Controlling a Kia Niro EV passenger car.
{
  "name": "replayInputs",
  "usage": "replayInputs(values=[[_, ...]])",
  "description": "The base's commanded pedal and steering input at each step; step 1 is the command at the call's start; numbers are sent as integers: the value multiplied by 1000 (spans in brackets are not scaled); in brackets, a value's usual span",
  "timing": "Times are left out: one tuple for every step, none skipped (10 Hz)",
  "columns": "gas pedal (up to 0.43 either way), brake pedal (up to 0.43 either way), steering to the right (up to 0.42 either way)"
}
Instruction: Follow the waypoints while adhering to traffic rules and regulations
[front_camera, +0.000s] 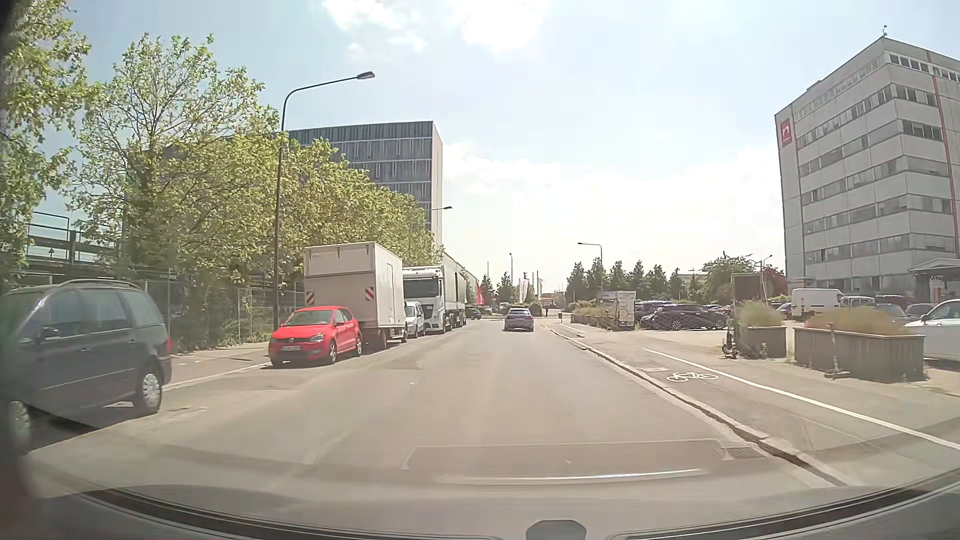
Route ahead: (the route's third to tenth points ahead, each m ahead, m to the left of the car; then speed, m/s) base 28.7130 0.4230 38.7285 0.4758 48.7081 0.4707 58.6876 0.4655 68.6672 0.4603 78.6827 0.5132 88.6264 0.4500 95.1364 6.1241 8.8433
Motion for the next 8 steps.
replayInputs(values=[[110,30,-1],[110,30,-1],[110,30,0],[110,30,0],[110,30,-1],[110,30,0],[110,30,0],[110,30,0]])
